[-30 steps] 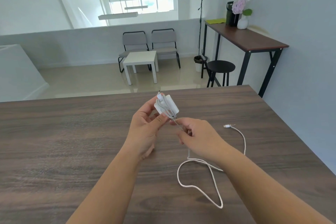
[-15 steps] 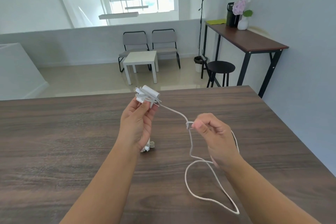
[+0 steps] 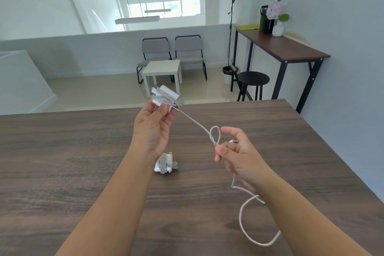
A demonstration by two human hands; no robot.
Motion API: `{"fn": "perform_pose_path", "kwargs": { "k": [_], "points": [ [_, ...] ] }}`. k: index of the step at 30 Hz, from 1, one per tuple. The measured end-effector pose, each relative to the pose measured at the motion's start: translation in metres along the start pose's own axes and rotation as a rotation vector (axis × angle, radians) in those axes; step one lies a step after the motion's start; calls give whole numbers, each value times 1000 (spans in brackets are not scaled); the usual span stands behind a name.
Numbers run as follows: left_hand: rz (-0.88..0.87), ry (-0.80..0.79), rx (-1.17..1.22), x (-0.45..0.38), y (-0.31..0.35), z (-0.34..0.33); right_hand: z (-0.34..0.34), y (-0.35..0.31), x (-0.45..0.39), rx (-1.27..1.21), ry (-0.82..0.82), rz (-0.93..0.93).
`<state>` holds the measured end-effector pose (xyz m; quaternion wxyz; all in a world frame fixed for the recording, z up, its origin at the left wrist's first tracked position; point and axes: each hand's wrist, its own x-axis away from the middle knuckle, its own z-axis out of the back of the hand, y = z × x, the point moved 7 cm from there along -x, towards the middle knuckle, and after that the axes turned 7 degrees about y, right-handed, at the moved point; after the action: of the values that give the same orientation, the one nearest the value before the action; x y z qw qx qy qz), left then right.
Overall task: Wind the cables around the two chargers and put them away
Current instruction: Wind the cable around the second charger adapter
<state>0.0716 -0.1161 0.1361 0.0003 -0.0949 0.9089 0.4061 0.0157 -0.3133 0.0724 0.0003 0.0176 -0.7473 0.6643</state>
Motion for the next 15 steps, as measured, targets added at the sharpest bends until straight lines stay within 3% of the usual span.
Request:
{"fn": "perform_pose_path", "kwargs": {
  "k": [5, 9, 15],
  "points": [
    [-11, 33, -12, -1, 0, 11, 13, -9, -5, 370, 142, 177],
    [20, 5, -32, 1, -5, 17, 22, -4, -8, 440, 155, 179],
    [215, -72, -107, 21, -41, 23, 23, -6, -10, 472, 206, 248]
  ]
}}
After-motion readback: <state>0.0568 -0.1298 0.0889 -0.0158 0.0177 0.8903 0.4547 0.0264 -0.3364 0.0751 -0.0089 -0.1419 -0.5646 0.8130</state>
